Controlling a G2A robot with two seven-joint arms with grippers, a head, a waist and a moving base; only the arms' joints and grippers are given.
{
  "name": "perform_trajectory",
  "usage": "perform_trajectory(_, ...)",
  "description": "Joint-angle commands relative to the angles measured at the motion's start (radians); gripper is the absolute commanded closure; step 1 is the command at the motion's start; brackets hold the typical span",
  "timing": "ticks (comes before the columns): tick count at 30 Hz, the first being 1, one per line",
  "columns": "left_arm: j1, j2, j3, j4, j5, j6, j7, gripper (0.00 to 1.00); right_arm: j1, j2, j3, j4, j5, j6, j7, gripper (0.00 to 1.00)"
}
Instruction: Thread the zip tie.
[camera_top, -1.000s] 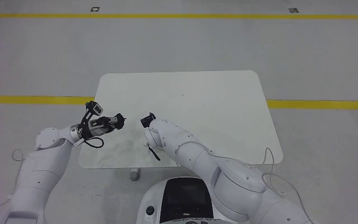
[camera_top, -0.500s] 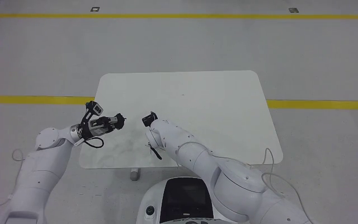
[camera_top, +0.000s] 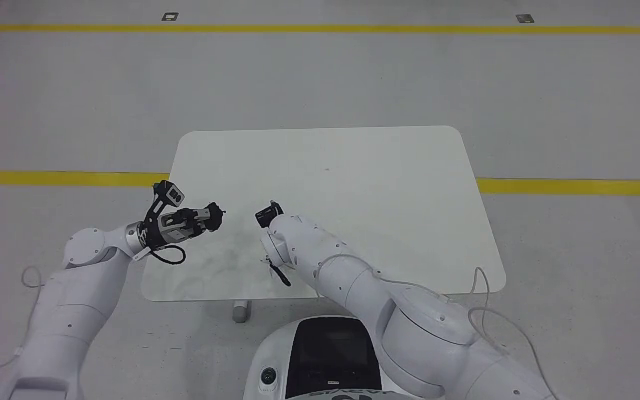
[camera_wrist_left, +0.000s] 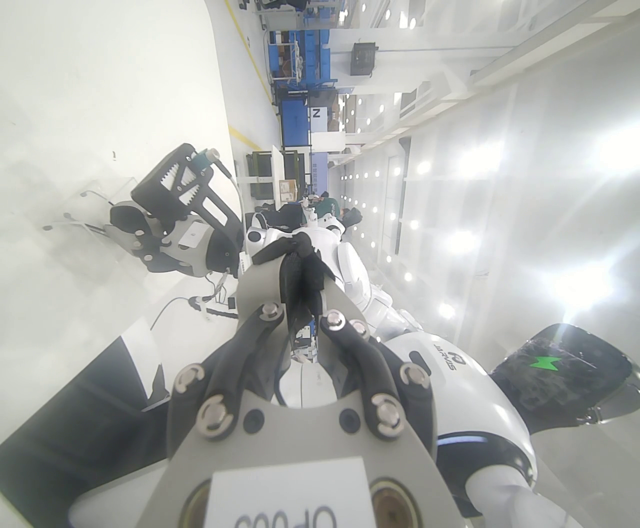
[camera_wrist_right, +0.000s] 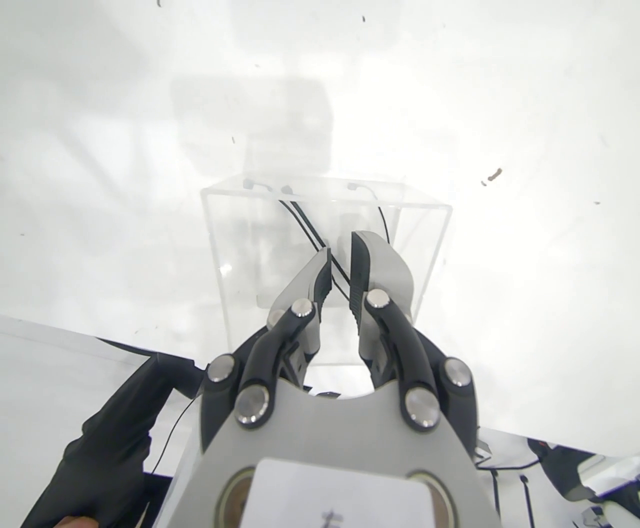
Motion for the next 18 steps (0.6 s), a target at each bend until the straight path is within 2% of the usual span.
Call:
perform_trajectory(1, 0.000, 0.000, 0.000, 0.000, 0.000, 0.000, 0.000, 1.00, -0.002, 0.000, 0.005, 0.001, -0.007, 0.000, 0.003, 0.87)
perform_trajectory(18, 0.000, 0.000, 0.000, 0.000, 0.000, 0.000, 0.000, 1.00, -0.014, 0.000, 0.048, -0.010, -0.045, 0.000, 0.012, 0.84)
